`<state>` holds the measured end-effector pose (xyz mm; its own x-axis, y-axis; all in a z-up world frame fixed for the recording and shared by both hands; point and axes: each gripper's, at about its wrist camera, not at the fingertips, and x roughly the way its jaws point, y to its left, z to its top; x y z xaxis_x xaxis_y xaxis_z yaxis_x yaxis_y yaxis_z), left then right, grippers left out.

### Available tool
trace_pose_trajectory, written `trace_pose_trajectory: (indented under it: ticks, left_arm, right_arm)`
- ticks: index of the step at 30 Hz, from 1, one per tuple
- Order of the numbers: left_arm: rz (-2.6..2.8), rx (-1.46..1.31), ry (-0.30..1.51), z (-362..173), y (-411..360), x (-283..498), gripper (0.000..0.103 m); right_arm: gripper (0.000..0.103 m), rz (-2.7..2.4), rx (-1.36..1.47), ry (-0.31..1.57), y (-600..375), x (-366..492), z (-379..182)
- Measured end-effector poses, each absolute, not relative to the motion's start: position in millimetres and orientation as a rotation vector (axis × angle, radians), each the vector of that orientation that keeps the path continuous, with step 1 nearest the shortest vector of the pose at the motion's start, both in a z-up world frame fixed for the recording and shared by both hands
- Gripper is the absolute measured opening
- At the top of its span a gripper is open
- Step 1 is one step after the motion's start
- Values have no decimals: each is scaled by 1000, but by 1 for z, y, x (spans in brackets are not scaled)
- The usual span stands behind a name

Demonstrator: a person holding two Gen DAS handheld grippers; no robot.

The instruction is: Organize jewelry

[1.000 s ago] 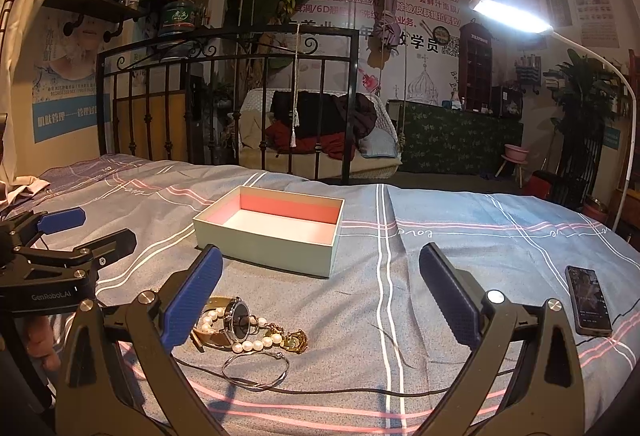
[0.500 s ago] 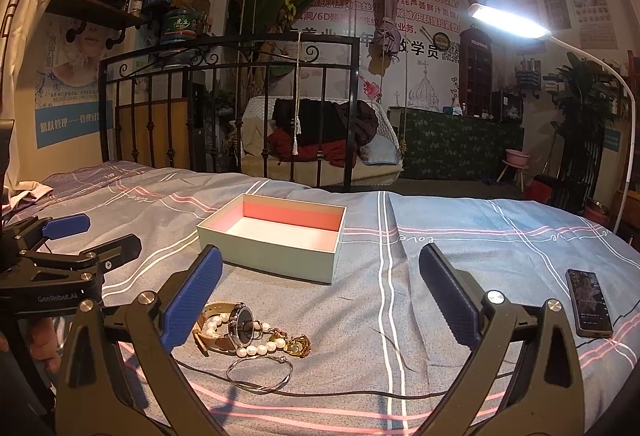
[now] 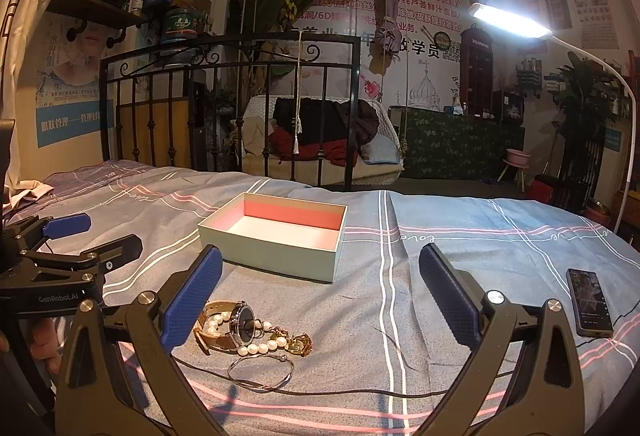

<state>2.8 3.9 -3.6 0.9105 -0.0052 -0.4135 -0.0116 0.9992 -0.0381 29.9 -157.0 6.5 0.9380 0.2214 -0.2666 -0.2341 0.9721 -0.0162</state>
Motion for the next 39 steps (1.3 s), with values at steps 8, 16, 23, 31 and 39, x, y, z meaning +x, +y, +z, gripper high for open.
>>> trace_pose_trajectory:
  ticks: [8, 16, 23, 31, 39]
  left_arm:
    - [-4, -45, 424, -3, 4, 3, 96]
    - [-3, -48, 406, 3, 5, 0, 96]
    - [-1, -41, 396, 5, 2, -5, 96]
    - [7, -36, 395, 7, 4, -8, 96]
    - [11, -17, 561, -11, 16, 14, 96]
  right_arm:
    - [97, 233, -56, 249, -156, 27, 9]
    - [97, 234, -54, 230, -157, 22, 13]
    - [97, 238, -52, 221, -156, 17, 15]
    - [97, 240, -52, 222, -155, 17, 15]
    - [97, 287, 45, 428, -159, 43, 0]
